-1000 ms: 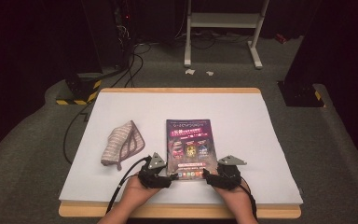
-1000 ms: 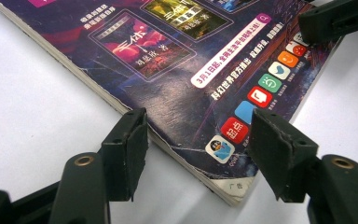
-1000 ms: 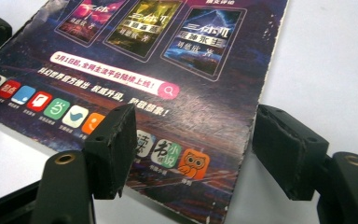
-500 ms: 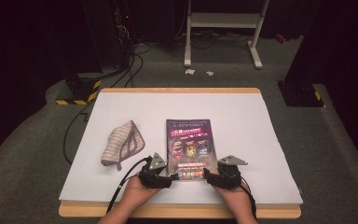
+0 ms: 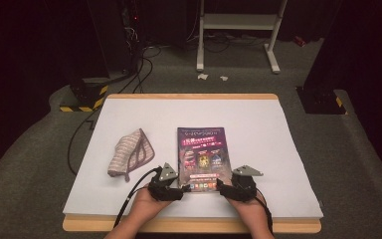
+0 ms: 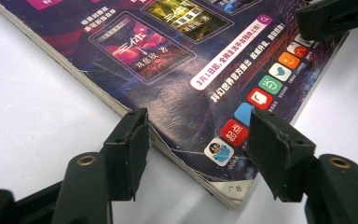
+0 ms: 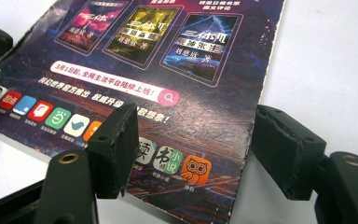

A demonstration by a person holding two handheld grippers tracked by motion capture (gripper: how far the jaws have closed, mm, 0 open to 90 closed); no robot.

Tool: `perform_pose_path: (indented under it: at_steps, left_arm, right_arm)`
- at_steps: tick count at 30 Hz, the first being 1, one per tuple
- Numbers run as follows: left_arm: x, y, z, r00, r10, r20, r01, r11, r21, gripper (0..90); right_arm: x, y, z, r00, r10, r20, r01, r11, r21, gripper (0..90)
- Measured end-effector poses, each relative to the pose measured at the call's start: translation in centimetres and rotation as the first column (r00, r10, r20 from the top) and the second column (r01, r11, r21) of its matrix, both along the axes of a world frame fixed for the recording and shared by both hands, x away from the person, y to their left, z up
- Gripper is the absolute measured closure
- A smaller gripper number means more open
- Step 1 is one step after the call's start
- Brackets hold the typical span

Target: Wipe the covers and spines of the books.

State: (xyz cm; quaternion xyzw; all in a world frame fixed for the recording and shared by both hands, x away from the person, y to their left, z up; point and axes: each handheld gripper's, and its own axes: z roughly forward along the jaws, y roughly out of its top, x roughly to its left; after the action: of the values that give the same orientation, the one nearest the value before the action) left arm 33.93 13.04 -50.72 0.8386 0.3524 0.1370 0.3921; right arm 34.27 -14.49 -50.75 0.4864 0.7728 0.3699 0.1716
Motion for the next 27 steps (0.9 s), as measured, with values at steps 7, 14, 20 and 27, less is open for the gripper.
perform_pose_path:
  at_steps: [7,14,20,27]
  left_arm:
    - [-0.03,0.01,-0.06,1.0000,0.004,-0.002,-0.004,1.0000,-0.008,39.0]
    - [-0.06,-0.05,-0.04,1.0000,0.007,0.004,-0.007,1.0000,-0.002,39.6]
    - [-0.11,-0.11,-0.02,0.9999,0.011,0.008,-0.011,0.9999,0.002,39.9]
    - [-0.12,-0.04,-0.04,0.9999,0.012,0.010,-0.012,0.9999,0.001,40.1]
  right_arm:
    - [0.20,-0.09,-0.11,0.9998,0.012,-0.016,-0.012,1.000,-0.009,31.0]
    - [0.35,-0.26,-0.05,0.9997,-0.002,-0.026,0.002,1.000,0.011,34.9]
    - [0.32,-0.26,-0.04,0.9999,-0.004,-0.016,0.004,1.000,0.011,35.1]
    - [0.07,-0.19,0.30,0.9997,-0.015,0.021,0.014,0.999,0.035,35.2]
